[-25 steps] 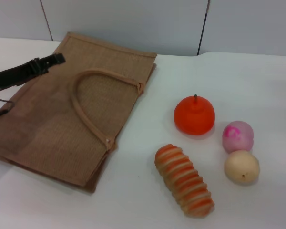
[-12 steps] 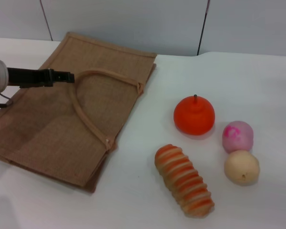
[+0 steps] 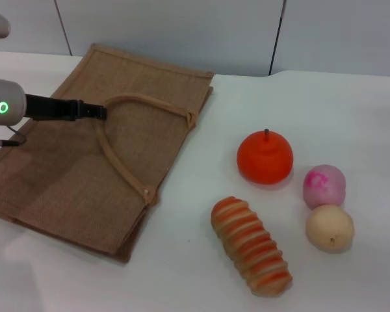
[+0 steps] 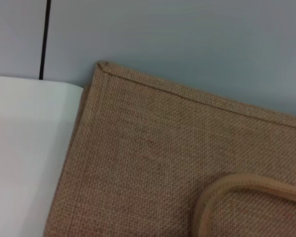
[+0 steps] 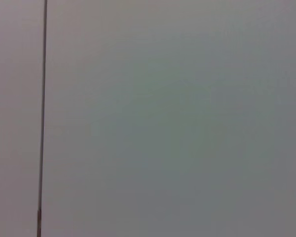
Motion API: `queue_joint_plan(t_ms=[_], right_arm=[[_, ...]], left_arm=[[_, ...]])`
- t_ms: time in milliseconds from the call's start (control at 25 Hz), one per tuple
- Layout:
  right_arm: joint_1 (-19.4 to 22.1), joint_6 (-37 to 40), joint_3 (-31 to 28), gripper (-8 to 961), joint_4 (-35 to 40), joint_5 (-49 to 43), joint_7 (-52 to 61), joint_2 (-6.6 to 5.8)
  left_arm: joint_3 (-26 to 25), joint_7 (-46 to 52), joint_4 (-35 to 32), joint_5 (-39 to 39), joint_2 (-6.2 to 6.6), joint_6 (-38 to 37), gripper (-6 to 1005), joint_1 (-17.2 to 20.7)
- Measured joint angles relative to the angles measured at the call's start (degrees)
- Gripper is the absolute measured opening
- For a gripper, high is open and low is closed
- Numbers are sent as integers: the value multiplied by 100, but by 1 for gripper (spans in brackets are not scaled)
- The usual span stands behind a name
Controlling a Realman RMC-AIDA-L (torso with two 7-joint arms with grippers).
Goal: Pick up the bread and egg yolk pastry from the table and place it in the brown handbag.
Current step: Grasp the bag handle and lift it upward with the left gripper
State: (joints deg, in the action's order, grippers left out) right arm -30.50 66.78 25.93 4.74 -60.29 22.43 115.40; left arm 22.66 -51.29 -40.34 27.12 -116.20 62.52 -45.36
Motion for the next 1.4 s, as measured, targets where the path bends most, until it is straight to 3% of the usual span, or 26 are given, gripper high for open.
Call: queue_joint_plan(t_ms=[800, 1400], right_arm=[[-65, -150, 0, 881, 0, 6, -4, 1], [16, -147, 0, 881, 1, 0, -4, 1]], left_arm=[[1487, -22, 880, -45, -28, -1411, 774, -231], [1476, 319, 727, 3, -25, -1442, 697, -147]])
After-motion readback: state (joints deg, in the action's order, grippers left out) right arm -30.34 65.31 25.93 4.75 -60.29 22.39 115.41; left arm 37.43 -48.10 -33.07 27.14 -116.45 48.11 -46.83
